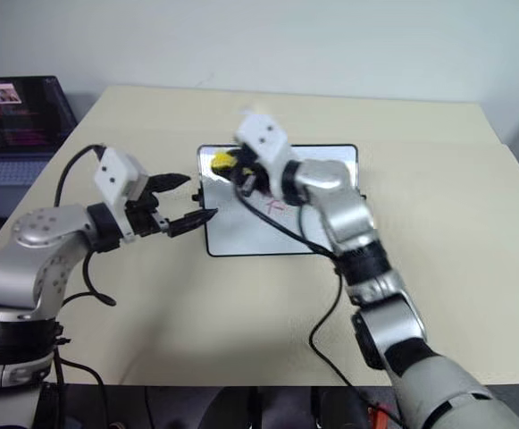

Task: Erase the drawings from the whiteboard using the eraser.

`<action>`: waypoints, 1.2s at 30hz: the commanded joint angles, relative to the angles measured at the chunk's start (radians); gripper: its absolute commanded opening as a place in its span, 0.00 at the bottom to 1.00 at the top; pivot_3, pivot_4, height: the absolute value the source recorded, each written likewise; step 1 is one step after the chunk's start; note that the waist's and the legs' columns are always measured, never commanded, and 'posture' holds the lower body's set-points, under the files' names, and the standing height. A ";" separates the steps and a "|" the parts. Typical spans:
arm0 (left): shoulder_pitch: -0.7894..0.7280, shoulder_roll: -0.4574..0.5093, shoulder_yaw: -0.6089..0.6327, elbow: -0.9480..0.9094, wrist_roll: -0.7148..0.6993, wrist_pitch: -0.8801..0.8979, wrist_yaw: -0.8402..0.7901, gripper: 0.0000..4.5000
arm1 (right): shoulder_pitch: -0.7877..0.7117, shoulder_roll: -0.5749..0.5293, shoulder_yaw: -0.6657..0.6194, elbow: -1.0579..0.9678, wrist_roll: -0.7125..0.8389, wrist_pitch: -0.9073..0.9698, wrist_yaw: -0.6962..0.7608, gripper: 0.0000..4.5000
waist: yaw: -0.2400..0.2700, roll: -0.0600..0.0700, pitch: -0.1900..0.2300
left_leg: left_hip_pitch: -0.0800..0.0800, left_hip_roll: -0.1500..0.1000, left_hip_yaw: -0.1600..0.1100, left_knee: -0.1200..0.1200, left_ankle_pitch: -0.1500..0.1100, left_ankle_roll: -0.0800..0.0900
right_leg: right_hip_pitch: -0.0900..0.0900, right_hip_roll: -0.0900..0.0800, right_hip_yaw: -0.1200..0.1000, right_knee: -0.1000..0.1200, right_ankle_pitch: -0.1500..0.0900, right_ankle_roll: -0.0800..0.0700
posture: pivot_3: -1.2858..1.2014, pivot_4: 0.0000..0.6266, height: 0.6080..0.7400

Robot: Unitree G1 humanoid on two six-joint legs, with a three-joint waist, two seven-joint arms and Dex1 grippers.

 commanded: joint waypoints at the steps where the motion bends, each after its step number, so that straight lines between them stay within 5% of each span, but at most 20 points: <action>1: 0.009 0.014 0.039 -0.037 -0.047 -0.021 -0.044 1.00 | 0.108 -0.083 -0.062 -0.323 0.075 0.210 -0.039 0.22 | -0.001 0.000 0.000 | 0.001 0.000 0.000 0.001 0.000 0.001 | 0.000 0.000 0.000 0.000 0.000 0.000 | 0.52 0.24 1.00; 7: 0.006 0.039 0.045 -0.027 -0.067 -0.016 -0.084 1.00 | 0.322 -0.189 -0.113 -0.607 0.149 0.418 -0.117 0.22 | -0.011 0.000 0.000 | 0.015 -0.002 0.002 0.002 0.002 0.003 | 0.008 0.005 0.002 0.004 0.000 -0.001 | 0.52 0.24 1.00; 16: 0.070 0.101 0.005 -0.026 -0.010 -0.040 -0.118 1.00 | 0.563 -0.336 -0.020 -0.715 0.134 0.349 -0.193 0.22 | -0.015 0.001 0.000 | 0.025 -0.001 0.003 0.000 0.002 0.004 | 0.018 0.010 0.002 0.002 -0.001 -0.001 | 0.52 0.24 1.00; 25: 0.085 0.071 0.006 -0.041 0.014 -0.008 -0.037 1.00 | 0.360 -0.312 0.216 -0.464 -0.019 0.095 -0.282 0.22 | -0.013 0.000 0.000 | 0.025 -0.001 0.003 0.000 0.002 0.004 | 0.018 0.009 0.002 0.002 -0.003 0.003 | 0.52 0.24 1.00; 36: 0.159 0.104 0.051 -0.075 0.001 -0.022 -0.055 1.00 | 0.281 -0.240 0.311 -0.235 -0.113 -0.138 -0.294 0.22 | -0.016 0.000 0.000 | 0.021 -0.001 0.002 0.000 0.002 0.004 | 0.016 0.007 0.003 0.000 -0.001 0.000 | 0.52 0.24 1.00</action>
